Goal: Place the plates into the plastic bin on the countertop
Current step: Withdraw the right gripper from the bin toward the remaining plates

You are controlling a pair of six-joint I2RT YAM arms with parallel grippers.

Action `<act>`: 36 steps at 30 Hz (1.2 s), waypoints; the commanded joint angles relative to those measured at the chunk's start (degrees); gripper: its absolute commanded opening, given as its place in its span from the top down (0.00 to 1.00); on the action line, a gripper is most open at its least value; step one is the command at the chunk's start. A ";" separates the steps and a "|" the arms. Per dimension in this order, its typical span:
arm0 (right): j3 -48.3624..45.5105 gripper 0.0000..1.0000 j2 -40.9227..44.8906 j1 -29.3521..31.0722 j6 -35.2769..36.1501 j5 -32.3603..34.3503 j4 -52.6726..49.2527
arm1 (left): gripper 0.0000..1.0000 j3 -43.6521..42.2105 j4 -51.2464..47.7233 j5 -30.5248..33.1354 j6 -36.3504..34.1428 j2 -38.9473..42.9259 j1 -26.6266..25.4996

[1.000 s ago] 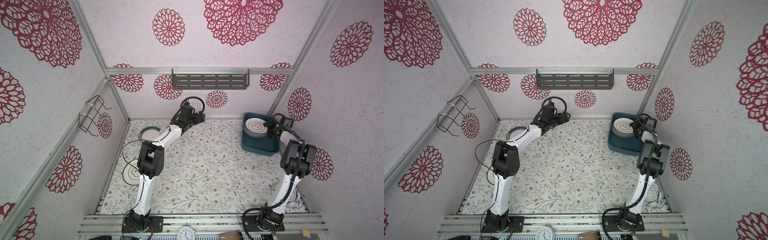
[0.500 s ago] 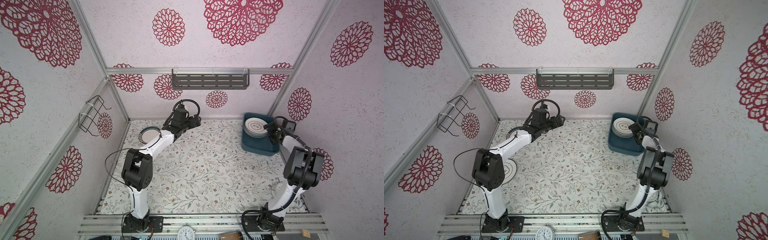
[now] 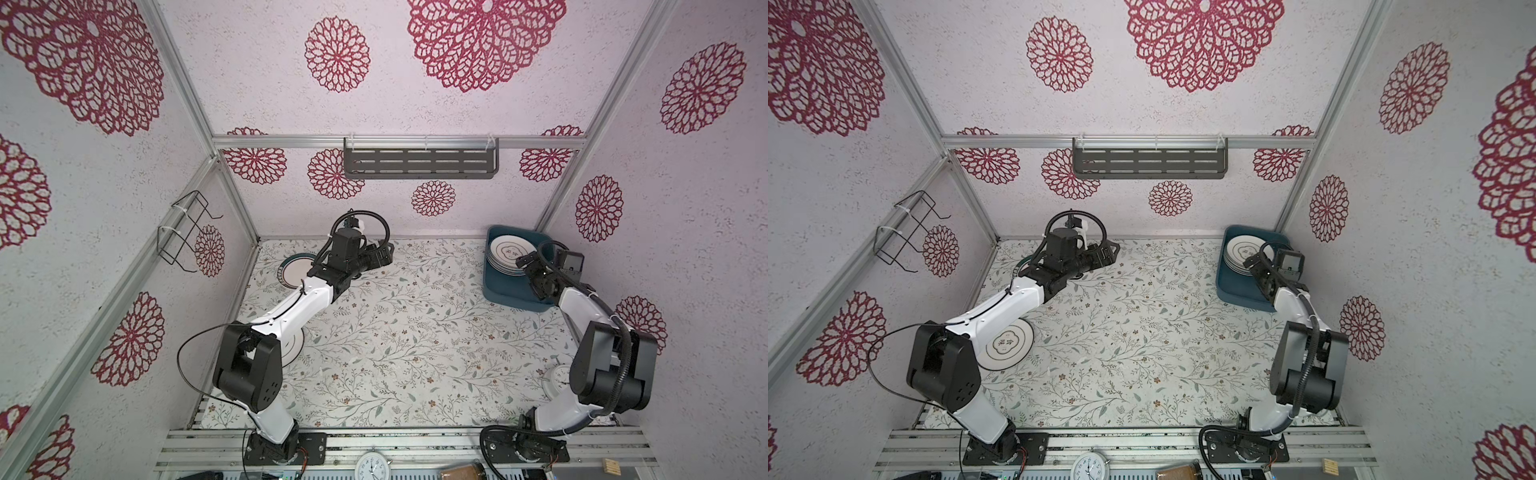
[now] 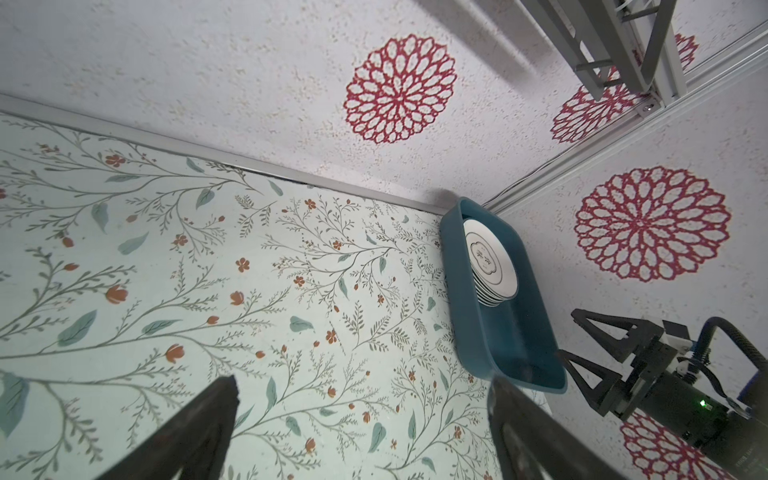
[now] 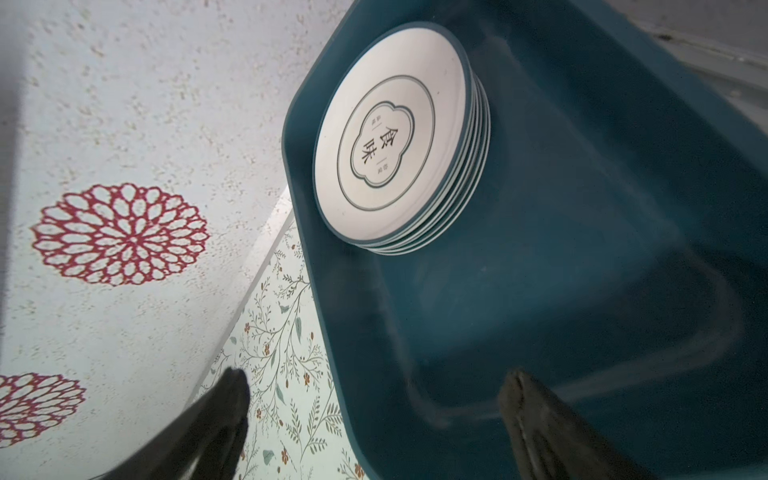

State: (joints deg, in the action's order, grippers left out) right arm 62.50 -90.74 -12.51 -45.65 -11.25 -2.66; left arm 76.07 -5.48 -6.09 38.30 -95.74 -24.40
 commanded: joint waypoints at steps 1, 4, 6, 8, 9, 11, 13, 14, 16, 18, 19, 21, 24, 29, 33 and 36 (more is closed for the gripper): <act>-1.74 0.01 5.05 1.62 0.08 3.05 -0.11 | 0.03 -2.05 0.11 1.00 -1.37 3.76 0.75; -4.07 0.01 8.54 3.69 -0.51 4.92 -0.98 | 0.03 -4.05 -0.05 0.77 -1.34 5.92 1.69; -5.74 0.01 11.01 5.41 -1.22 6.41 -1.21 | 0.03 -5.17 -0.64 0.13 -1.17 7.22 2.67; -7.60 0.01 13.76 7.51 -2.39 8.00 -1.22 | 0.03 -6.31 -1.75 -0.86 -0.71 8.50 3.99; -8.43 0.01 14.92 8.60 -2.93 8.62 -0.95 | 0.03 -6.90 -2.17 -1.43 -0.47 9.07 4.73; -10.14 0.01 17.60 11.17 -4.10 10.42 -0.94 | 0.03 -8.58 -3.31 -2.16 -0.32 10.95 6.48; -11.59 0.01 19.64 13.99 -5.04 12.39 -0.95 | 0.03 -10.06 -5.06 -2.00 -0.27 13.04 8.28; -12.38 0.01 20.68 15.70 -5.76 13.57 -0.89 | 0.03 -10.85 -6.43 -1.72 -0.08 14.28 9.45; -13.64 0.01 22.01 18.89 -6.81 15.08 0.04 | 0.03 -12.38 -9.34 -1.14 1.04 16.54 12.31; -14.16 0.01 22.20 22.39 -7.71 16.73 0.71 | 0.03 -14.55 -11.91 -0.29 1.83 19.41 14.93; -13.85 0.01 21.66 24.36 -8.11 17.60 0.72 | 0.03 -15.64 -13.53 0.34 2.08 21.26 16.41; -12.87 0.01 20.25 27.97 -8.37 19.16 0.97 | 0.03 -17.51 -16.60 2.32 2.40 24.35 18.86; -9.54 0.01 16.19 33.27 -8.19 20.21 1.25 | 0.03 -19.79 -22.00 4.74 3.22 28.36 23.43; -1.39 0.01 5.97 40.97 -6.04 17.13 3.89 | 0.03 -24.34 -29.11 5.20 5.21 32.29 33.62; 6.75 0.01 -4.56 45.87 -4.21 10.29 7.89 | 0.03 -30.06 -29.31 6.33 7.41 36.62 39.77; 15.46 0.01 -13.88 49.91 -2.11 4.52 8.26 | 0.03 -33.08 -30.50 7.38 8.35 38.84 44.19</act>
State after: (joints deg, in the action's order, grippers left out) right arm 71.92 -99.70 34.37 -50.92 -0.10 2.68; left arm 44.38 -33.63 -0.27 45.08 -58.67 17.26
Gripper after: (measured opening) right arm 0.987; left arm 0.971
